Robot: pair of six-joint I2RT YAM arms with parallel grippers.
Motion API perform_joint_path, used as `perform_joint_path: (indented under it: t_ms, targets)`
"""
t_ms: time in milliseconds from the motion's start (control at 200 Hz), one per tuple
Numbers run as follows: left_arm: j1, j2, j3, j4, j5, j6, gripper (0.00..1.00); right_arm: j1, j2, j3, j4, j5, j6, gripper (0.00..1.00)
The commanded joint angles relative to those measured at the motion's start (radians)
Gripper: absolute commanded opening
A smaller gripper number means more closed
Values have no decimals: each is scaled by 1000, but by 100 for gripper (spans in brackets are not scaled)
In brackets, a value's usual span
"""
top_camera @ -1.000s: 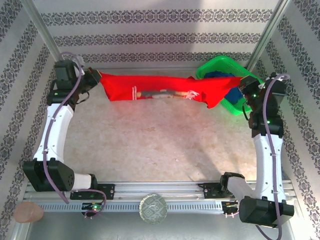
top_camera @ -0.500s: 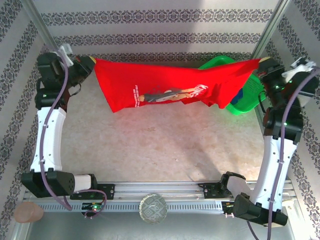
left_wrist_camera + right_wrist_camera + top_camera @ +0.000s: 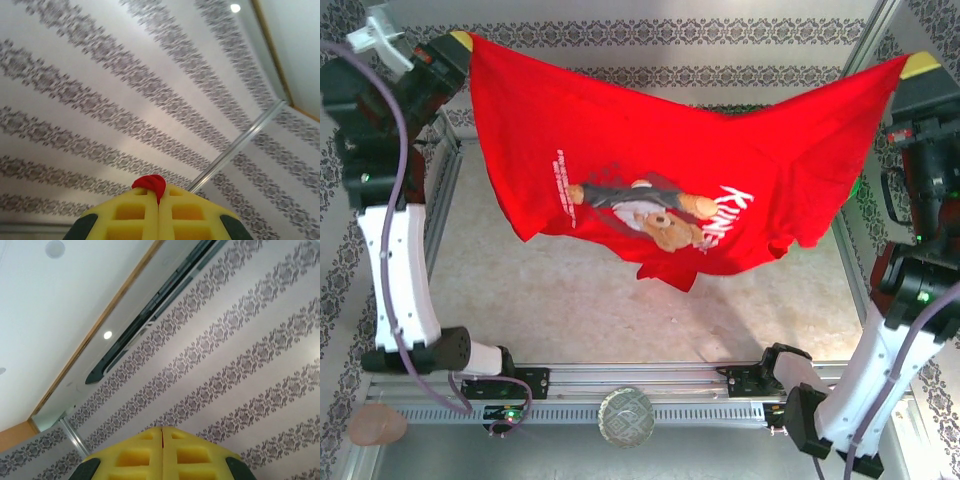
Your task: Fold the inside-out t-shirt
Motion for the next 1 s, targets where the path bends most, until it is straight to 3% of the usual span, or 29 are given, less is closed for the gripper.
perform_joint_path:
  t_ms: [0,140,240,355,450,515,575,695,804,869,994]
  targets:
    - [22,179,-2,-43,32,-23,0,91,132,-16,21,27,-25,0]
    - [22,321,22,44,55,-75,0,213,286,42,24,75,-85,0]
    - [22,434,142,60,44,-103,0,262,426,142,37,97,-102,0]
    - [22,633,488,-35,50,-146,0,291,647,466,-35,68,-81,0]
    - [29,809,842,-101,33,-222,0,301,837,858,-155,60,-44,0]
    - [44,830,858,-15,32,-323,0,296,953,1089,-227,66,-1,0]
    - [51,812,831,10,29,-341,0,279,970,1115,-228,49,41,0]
    - [52,760,783,-73,66,-240,0,295,817,864,-231,22,-78,0]
    - [46,670,628,-189,107,-84,0,326,537,328,-98,50,-160,0]
    - [38,564,382,-167,117,0,0,329,369,-14,7,61,-151,0]
    - [47,272,-318,163,109,-9,0,346,83,-643,159,70,-97,0]
